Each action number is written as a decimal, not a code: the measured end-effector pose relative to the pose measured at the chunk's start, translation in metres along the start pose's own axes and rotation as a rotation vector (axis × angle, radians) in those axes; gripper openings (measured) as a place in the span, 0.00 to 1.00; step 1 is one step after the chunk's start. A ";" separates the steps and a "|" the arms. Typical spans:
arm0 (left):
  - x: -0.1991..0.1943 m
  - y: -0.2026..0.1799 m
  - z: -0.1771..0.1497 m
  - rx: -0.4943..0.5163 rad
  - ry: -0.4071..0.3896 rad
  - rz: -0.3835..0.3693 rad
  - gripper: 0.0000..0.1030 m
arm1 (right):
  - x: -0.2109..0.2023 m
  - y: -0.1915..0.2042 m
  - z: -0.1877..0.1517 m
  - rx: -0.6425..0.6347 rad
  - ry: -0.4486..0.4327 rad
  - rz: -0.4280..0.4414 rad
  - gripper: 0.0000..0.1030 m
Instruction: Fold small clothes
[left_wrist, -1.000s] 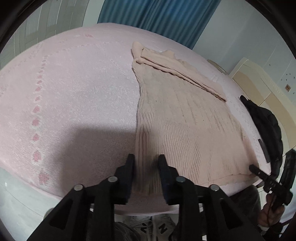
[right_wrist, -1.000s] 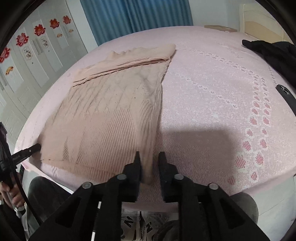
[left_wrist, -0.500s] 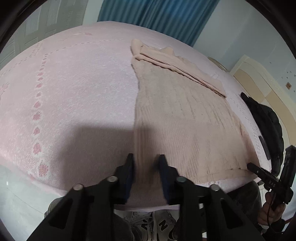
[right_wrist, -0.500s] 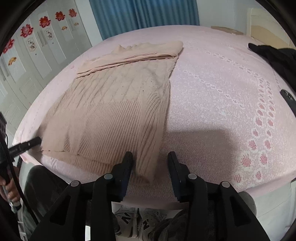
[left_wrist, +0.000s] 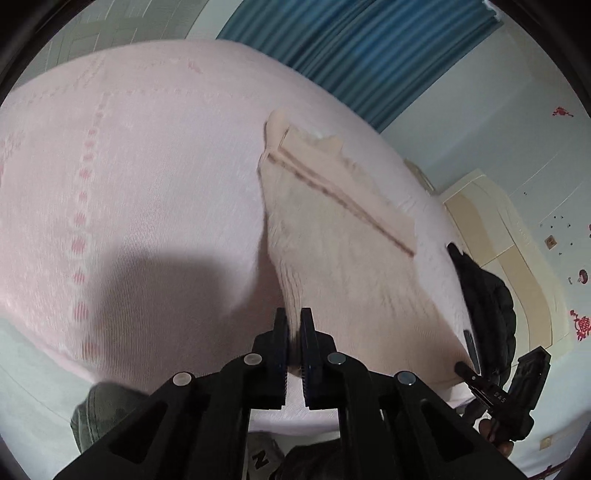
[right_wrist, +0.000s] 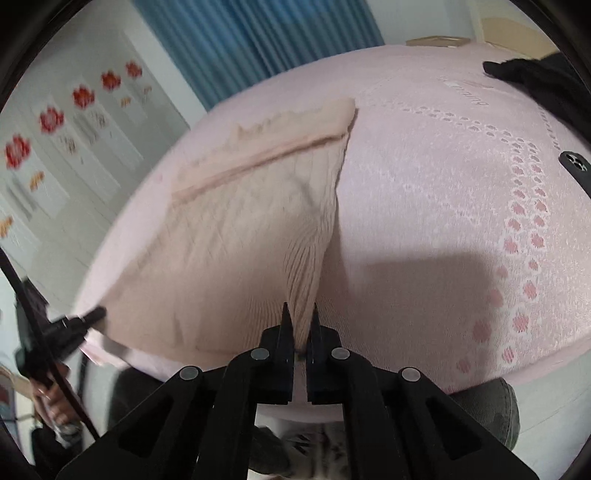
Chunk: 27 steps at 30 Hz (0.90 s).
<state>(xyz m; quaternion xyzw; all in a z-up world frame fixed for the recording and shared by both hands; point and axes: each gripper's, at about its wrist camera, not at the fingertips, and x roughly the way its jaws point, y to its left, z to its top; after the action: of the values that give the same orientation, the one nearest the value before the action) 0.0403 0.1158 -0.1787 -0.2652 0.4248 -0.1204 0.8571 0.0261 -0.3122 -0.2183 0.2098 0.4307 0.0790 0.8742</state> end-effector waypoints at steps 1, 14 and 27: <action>-0.002 -0.005 0.007 0.005 -0.016 -0.001 0.06 | -0.003 0.001 0.005 0.008 -0.011 0.008 0.04; 0.013 -0.059 0.122 -0.010 -0.166 -0.007 0.06 | -0.008 0.014 0.122 0.176 -0.144 0.162 0.04; 0.125 -0.076 0.228 -0.001 -0.165 0.088 0.06 | 0.085 0.015 0.242 0.195 -0.163 0.153 0.04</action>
<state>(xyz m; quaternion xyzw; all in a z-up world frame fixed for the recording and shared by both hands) 0.2985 0.0788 -0.1058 -0.2556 0.3641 -0.0603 0.8936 0.2697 -0.3435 -0.1422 0.3316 0.3465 0.0859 0.8733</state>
